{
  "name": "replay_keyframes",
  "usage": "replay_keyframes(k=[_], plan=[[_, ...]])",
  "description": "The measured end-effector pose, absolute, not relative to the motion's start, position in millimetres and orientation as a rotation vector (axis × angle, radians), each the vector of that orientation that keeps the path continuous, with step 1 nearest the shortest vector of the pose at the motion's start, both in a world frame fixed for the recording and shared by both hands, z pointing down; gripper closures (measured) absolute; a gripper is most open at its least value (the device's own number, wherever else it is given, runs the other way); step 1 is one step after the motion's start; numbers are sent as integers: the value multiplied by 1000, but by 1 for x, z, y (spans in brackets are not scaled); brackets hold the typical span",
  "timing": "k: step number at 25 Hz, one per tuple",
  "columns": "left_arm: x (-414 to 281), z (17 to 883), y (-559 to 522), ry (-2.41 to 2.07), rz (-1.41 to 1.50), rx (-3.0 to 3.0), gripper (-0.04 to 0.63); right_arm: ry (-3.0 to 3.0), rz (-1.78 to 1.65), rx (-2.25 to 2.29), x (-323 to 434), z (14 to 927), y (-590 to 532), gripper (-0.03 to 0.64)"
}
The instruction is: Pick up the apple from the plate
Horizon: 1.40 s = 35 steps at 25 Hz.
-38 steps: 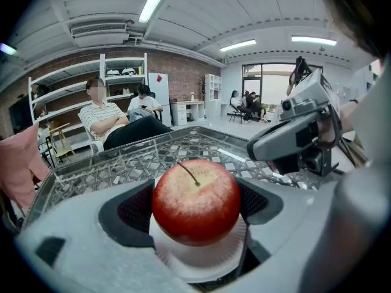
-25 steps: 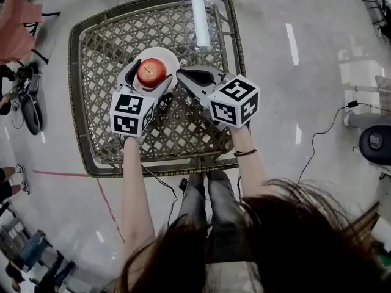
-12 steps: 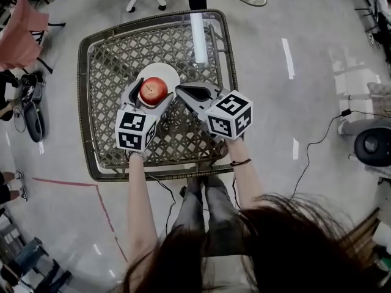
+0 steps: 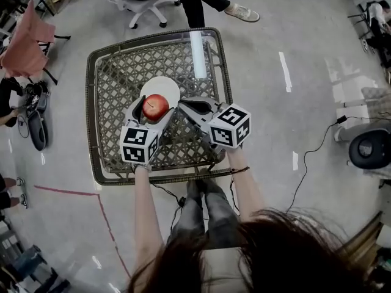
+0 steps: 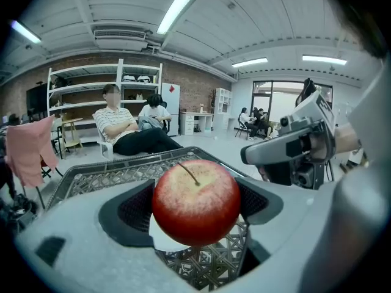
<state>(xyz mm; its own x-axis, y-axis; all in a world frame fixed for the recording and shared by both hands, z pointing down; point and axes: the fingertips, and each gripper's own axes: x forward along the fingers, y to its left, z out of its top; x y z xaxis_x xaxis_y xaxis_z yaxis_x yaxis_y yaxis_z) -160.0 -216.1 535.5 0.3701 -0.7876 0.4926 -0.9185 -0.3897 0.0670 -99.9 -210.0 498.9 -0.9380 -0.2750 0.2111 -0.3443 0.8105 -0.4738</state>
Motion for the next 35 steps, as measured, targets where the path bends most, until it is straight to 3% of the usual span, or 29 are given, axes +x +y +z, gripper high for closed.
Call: replay_keyframes(k=[35], plan=[[-155, 458, -148, -1546, 425, 2306, 178, -2921, 713, 432, -100, 431, -153, 607]])
